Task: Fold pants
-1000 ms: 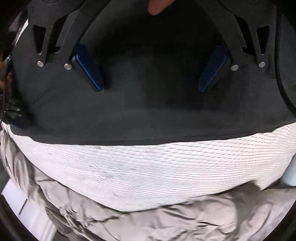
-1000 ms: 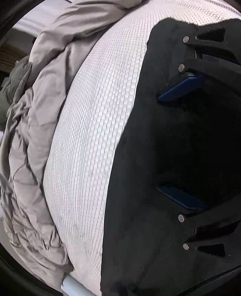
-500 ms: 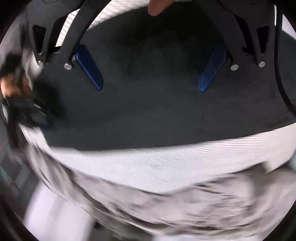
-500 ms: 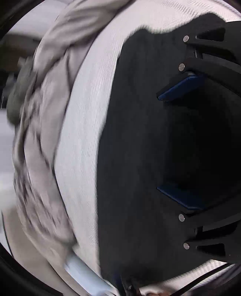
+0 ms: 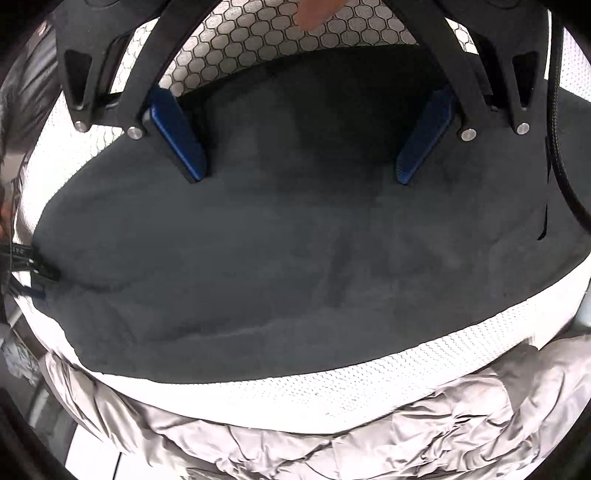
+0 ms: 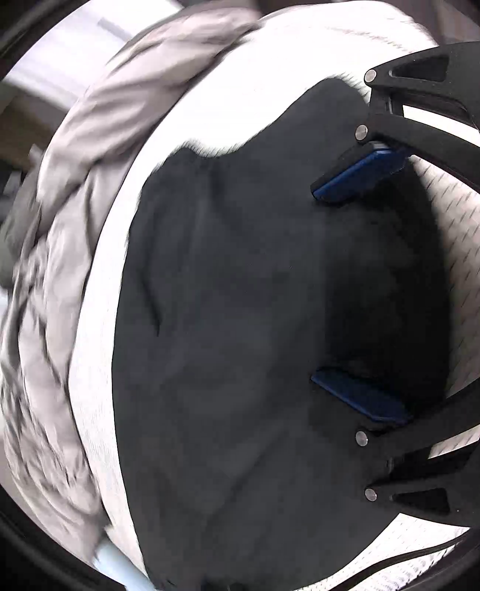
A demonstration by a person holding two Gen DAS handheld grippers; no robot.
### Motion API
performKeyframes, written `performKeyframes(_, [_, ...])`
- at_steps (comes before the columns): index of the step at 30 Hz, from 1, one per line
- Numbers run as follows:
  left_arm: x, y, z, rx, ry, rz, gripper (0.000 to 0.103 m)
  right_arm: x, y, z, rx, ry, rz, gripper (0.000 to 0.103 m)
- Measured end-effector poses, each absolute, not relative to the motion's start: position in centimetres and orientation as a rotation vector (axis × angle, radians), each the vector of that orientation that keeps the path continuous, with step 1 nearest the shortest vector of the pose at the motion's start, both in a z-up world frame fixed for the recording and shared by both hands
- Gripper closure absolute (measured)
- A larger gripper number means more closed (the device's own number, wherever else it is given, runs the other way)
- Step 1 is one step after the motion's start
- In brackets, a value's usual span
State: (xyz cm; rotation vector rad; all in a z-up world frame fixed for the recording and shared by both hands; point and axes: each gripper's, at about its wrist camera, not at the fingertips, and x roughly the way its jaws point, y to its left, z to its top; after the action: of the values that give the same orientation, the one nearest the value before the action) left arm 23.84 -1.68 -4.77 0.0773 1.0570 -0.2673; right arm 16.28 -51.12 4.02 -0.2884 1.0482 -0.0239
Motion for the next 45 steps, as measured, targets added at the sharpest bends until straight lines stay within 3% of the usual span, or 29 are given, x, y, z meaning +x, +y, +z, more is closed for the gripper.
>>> performKeyframes(11, [22.4,-10.6,-2.8,0.107,1.013,-0.509,0.001,15.9,-52.9,6.3,-0.058,0.971,0.087,0.009])
performKeyframes(17, [22.8,-10.0,-4.6,0.153,1.062,-0.432,0.001,17.2,-54.7,3.7,-0.228,1.063,-0.083,0.009])
performKeyframes(26, [22.8,-8.0,-2.1,-0.004,0.99,-0.472,0.001,13.1,-58.8,6.8,0.209,0.977,0.066,0.01])
performKeyframes(35, [21.9,-12.6,-3.8,0.129,1.03,-0.498,0.001,14.2,-63.0,3.6,0.732,0.927,0.156,0.011])
performKeyframes(38, [21.7,-12.8,-4.1,0.154,1.018,-0.493,0.001,16.7,-62.4,3.4,0.713,0.895,0.082,0.04])
performKeyframes(39, [21.7,-12.6,-4.0,0.137,1.018,-0.496,0.001,17.4,-62.4,3.2,0.72,0.894,0.055,0.057])
performKeyframes(40, [21.7,-12.4,-4.1,0.126,1.019,-0.497,0.001,18.2,-62.7,2.9,0.729,0.886,0.026,0.066])
performKeyframes(43, [21.6,-11.6,-3.9,0.107,1.018,-0.491,0.001,19.6,-62.5,3.6,0.754,0.821,0.022,0.082])
performKeyframes(45, [21.5,-10.7,-3.5,0.086,1.012,-0.484,0.001,19.9,-60.8,6.2,0.646,0.761,0.016,0.083])
